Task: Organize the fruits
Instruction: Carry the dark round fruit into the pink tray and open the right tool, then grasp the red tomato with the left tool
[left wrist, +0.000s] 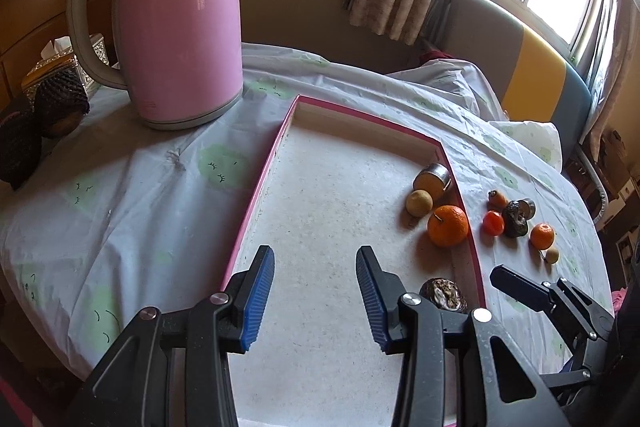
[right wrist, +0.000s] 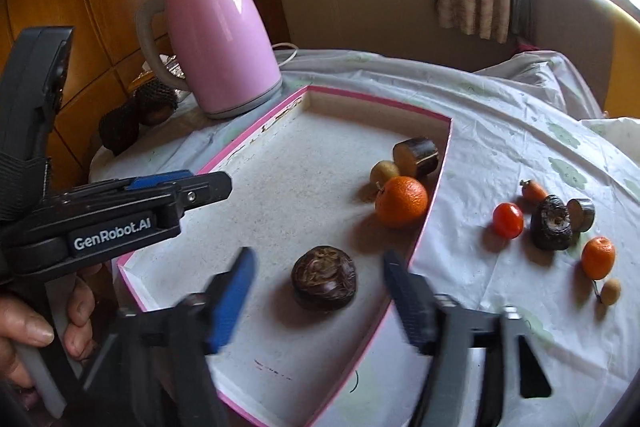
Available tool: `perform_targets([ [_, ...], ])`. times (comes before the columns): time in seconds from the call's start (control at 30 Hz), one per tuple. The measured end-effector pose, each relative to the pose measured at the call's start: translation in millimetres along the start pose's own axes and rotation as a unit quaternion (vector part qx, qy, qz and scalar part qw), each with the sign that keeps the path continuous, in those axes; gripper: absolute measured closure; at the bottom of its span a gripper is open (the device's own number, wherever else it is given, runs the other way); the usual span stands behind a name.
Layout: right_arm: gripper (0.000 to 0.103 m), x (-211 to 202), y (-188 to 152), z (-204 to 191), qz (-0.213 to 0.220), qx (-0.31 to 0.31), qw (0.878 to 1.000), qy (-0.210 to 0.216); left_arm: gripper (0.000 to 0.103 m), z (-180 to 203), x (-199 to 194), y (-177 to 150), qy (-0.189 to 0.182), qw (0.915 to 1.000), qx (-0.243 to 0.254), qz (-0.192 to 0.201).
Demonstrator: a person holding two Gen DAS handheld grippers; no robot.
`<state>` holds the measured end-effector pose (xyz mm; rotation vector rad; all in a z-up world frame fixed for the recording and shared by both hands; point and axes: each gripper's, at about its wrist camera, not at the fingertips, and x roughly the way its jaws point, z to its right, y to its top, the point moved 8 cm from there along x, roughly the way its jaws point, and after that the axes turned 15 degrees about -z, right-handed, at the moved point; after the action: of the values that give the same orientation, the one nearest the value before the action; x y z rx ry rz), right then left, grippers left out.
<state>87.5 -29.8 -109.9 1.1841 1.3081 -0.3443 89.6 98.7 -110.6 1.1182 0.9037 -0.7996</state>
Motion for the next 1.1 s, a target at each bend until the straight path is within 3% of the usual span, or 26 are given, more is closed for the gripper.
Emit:
perform_targets([
  [0.53,0.027,-37.2,-22.8,46.4,0.039,0.078,0.995,-0.048,0.060,38.8,-4.9,-9.4,-0.015,0.9985,0.052,0.004],
  [1.1,0.026,-57.4,-68.6,137.3,0.041,0.192,0.974,-0.109,0.060,91.7,2.5,-21.0,-0.034,0.9913,0.126,-0.016],
])
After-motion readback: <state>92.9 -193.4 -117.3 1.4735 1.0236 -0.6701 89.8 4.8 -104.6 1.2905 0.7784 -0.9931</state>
